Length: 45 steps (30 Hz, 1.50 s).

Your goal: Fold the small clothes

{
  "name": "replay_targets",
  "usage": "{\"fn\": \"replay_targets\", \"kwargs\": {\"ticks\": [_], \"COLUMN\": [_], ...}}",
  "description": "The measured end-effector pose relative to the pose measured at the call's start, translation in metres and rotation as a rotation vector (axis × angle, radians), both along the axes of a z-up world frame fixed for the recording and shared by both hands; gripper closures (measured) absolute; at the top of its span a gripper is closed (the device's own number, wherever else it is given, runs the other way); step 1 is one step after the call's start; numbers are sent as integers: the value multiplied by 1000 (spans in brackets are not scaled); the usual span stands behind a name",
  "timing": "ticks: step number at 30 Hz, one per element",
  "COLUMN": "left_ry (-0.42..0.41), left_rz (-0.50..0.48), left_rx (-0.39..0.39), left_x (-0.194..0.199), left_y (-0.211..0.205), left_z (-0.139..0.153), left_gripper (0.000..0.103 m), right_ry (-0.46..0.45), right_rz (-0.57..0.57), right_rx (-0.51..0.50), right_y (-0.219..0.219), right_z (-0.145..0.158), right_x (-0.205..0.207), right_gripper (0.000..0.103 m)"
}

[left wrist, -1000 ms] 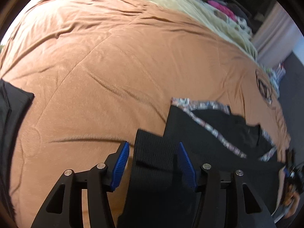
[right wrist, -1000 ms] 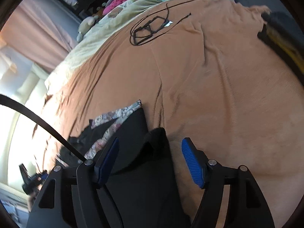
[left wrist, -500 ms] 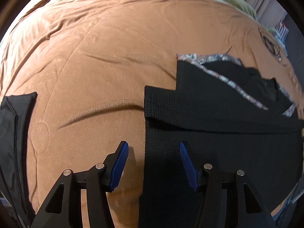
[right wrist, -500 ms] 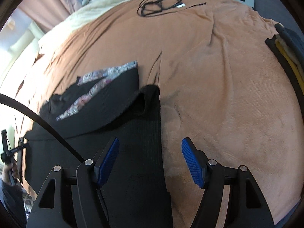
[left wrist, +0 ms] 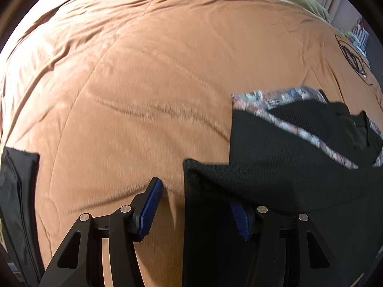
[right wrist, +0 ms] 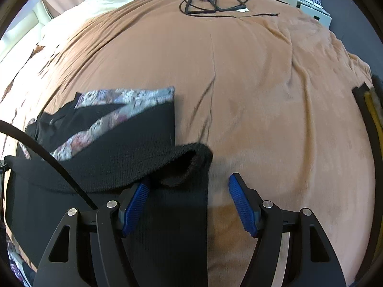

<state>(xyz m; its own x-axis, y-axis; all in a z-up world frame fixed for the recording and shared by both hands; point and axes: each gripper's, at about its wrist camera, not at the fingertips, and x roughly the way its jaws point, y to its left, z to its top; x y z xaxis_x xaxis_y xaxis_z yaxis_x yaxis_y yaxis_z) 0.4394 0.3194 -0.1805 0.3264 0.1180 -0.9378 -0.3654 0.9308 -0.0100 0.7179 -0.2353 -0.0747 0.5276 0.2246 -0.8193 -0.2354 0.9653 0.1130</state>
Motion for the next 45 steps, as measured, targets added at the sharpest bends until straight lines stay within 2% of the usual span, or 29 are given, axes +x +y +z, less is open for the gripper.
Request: {"fn": "replay_targets", "kwargs": {"ticks": [9, 11, 15, 19, 24, 25, 27, 29, 32, 45], "left_ry": [-47, -63, -102, -108, -108, -111, -117, -112, -134, -263], "left_rz": [49, 61, 74, 71, 60, 63, 44, 28, 26, 60], "left_rx": [-30, -54, -123, -138, -127, -125, -126, -88, -66, -47], "left_x": [23, 22, 15, 11, 27, 24, 19, 17, 14, 3], "left_y": [18, 22, 32, 33, 30, 28, 24, 20, 19, 27], "left_z": [-4, -4, -3, -3, -9, -8, -6, -2, 7, 66], "left_gripper": [47, 49, 62, 66, 68, 71, 90, 93, 95, 96], "right_ry": [-31, -40, -37, -34, -22, -19, -20, -23, -40, -150], "right_rz": [-19, -19, 5, 34, 45, 45, 42, 45, 47, 37], "right_rx": [49, 63, 104, 133, 147, 148, 153, 163, 165, 202], "right_y": [4, 7, 4, 0, -4, -3, -2, 0, 0, -10], "right_z": [-8, -9, -9, -9, -13, -13, -15, -14, -10, 34], "right_x": [27, 31, 25, 21, 28, 30, 33, 33, 27, -4], "right_gripper": [37, 43, 50, 58, 66, 69, 74, 88, 97, 99]}}
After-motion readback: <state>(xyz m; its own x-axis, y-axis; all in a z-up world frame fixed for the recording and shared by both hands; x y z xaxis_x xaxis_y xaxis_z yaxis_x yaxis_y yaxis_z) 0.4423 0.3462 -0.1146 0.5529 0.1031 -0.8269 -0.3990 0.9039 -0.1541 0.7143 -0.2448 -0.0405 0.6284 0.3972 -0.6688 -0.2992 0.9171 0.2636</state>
